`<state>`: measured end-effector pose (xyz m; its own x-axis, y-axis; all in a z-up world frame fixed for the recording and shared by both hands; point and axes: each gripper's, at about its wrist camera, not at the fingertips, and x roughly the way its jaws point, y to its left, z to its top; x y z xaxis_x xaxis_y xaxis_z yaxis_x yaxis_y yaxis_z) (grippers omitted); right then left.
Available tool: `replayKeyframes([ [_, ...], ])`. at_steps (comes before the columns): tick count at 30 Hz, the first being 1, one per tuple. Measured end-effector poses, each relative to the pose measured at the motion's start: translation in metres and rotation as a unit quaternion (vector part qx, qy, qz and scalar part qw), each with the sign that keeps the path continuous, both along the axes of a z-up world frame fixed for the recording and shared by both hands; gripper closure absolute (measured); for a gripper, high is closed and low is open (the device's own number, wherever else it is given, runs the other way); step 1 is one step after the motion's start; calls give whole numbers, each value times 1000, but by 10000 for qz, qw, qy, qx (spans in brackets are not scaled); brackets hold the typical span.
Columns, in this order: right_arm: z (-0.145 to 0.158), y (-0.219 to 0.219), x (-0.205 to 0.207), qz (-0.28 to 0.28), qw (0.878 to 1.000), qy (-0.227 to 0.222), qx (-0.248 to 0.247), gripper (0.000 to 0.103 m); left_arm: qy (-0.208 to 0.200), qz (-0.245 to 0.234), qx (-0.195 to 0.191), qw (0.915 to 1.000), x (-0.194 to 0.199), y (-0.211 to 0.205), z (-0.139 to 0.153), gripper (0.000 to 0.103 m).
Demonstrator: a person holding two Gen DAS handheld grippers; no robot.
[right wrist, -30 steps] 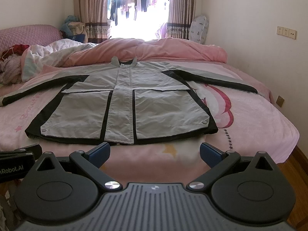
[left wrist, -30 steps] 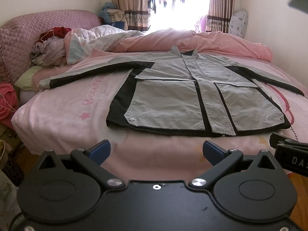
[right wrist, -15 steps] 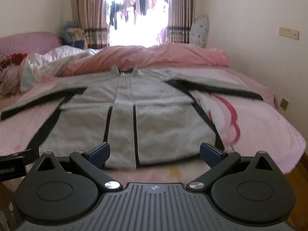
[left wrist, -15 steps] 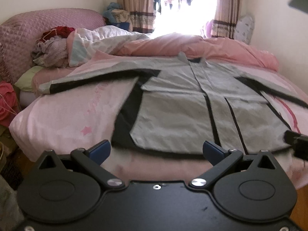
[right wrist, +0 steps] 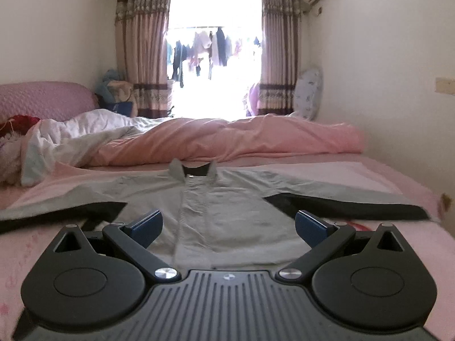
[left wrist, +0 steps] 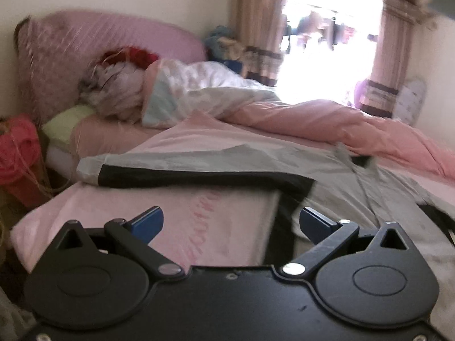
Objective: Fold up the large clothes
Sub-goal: 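Grasp the black-edged jacket hem with the left gripper and lift it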
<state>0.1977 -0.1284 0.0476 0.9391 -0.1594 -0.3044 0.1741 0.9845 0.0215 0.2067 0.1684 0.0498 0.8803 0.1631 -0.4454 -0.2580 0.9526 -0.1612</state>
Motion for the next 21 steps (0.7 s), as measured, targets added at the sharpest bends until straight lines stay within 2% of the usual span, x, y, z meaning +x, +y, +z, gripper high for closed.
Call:
replayKeyframes([
  [3,-2,-5,39,231,9994,137,215,0,337,433,-268,9981,42,36,-10,0],
  [6,-10,-9,71,188,9989,344,275,0,263,797,-808,9932,74,84,-28,0],
  [8,-20,-12,86,141,9984,473,267,0,331,1293,-1253,9831,93,117,-44,1],
  [9,-24,-14,91,107,9982,524,263,0,347,1569,-1511,9754,102,135,-53,2],
  [13,-43,-21,117,-9,9956,886,312,0,252,2279,-2101,9504,123,188,-77,4],
  [16,-53,-23,133,-38,9933,1107,330,0,55,2577,-2474,9340,134,210,-89,5],
  [19,-59,-22,147,-24,9919,1252,219,0,-132,2746,-2943,9153,138,230,-97,15],
  [21,-62,-21,155,-22,9912,1317,151,0,-136,2847,-3123,9062,144,242,-105,23],
])
